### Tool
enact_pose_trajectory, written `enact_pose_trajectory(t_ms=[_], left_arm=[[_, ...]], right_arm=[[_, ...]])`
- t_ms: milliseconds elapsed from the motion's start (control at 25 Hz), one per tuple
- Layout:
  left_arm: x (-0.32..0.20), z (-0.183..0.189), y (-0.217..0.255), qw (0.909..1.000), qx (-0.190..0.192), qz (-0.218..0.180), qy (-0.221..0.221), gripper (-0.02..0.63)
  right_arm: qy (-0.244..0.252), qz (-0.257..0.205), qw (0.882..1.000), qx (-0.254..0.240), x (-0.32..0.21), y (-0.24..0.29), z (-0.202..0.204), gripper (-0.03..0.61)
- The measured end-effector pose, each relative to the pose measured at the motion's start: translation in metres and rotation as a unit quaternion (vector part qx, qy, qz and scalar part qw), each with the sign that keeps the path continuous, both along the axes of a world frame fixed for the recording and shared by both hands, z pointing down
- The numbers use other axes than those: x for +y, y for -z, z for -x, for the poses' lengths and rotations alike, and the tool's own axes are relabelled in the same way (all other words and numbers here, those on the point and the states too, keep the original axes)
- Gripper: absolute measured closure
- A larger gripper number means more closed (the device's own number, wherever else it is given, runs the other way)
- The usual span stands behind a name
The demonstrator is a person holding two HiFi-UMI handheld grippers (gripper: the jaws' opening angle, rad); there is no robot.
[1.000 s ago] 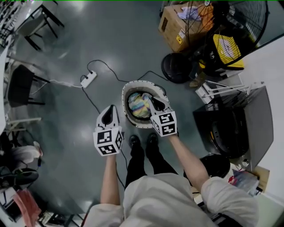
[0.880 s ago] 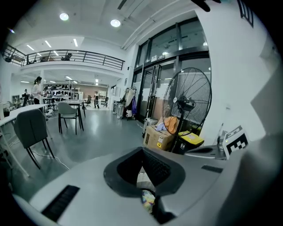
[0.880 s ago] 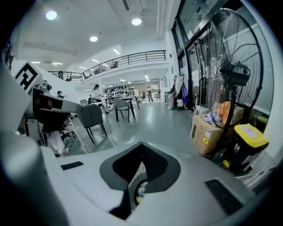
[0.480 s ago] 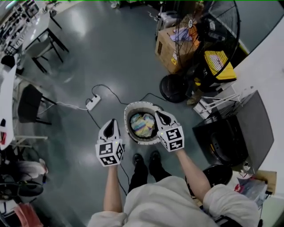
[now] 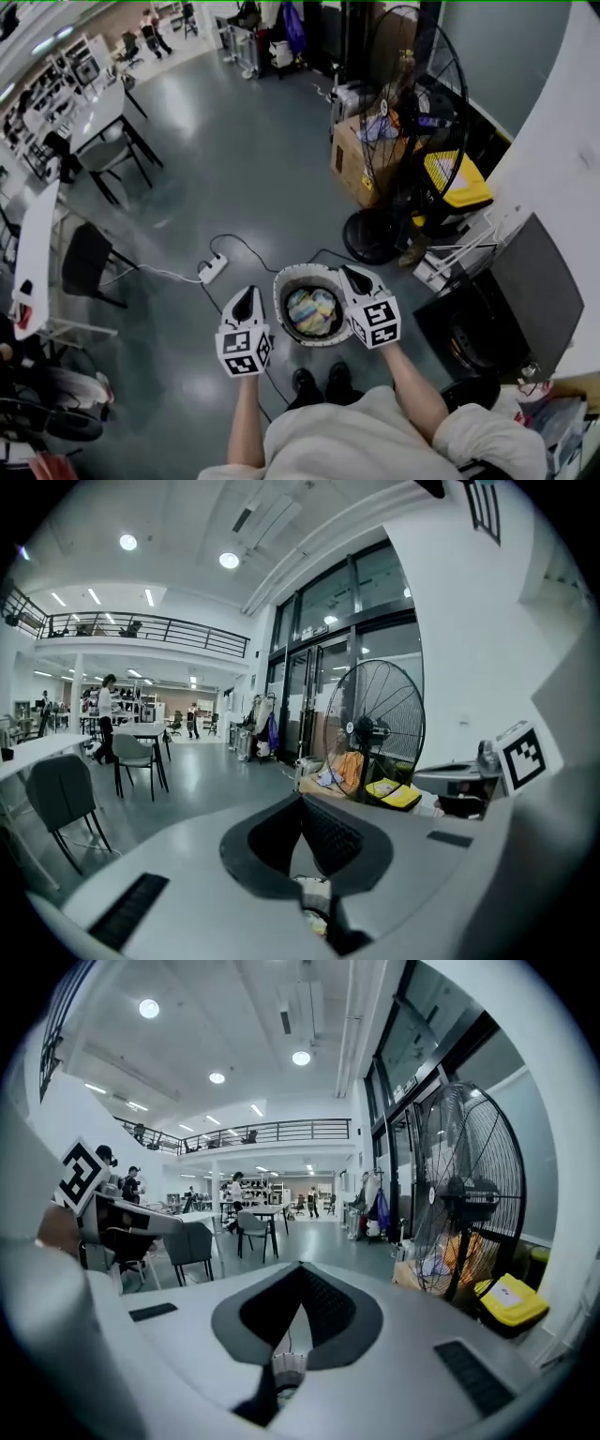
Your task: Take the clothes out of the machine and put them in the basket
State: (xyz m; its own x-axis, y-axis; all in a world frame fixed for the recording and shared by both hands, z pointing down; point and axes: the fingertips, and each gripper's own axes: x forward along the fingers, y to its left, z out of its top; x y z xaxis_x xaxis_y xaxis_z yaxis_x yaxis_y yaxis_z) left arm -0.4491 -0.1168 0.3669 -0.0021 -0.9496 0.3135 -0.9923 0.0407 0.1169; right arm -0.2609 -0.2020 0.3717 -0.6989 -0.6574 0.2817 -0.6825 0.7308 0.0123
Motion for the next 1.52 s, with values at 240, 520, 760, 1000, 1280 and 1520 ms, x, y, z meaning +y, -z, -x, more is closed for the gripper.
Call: enact_pose_trajectory(t_ms=[240, 520, 760, 1000, 1280, 1520], left_arm=[[0.011, -0.007, 0.029, 0.9997, -0.015, -0.019, -0.002, 0.595], [0.013, -0.006, 0.049, 0.9987, -0.032, -0.036, -0.014, 0.595], [0.014, -0.004, 0.057, 0.9983, -0.037, -0.043, -0.011, 0.595], [0.014, -0.004, 0.055, 0.9984, -0.036, -0.042, -0.007, 0.595], [0.012, -0.001, 0.055, 0.9985, -0.034, -0.043, -0.004, 0.595], [0.010, 0.000, 0.056, 0.9985, -0.032, -0.044, -0.003, 0.595]], right_arm=[[0.006, -0.018, 1.000, -0.008, 0.014, 0.031, -0.012, 0.557], [0.000, -0.036, 0.999, -0.019, 0.019, 0.049, -0.014, 0.557], [-0.001, -0.036, 0.999, -0.024, 0.017, 0.055, -0.014, 0.557], [0.008, -0.039, 0.999, -0.027, 0.016, 0.059, -0.007, 0.557], [0.007, -0.042, 0.999, -0.024, 0.014, 0.059, -0.004, 0.557], [0.008, -0.039, 0.999, -0.020, 0.012, 0.059, -0.002, 0.557]])
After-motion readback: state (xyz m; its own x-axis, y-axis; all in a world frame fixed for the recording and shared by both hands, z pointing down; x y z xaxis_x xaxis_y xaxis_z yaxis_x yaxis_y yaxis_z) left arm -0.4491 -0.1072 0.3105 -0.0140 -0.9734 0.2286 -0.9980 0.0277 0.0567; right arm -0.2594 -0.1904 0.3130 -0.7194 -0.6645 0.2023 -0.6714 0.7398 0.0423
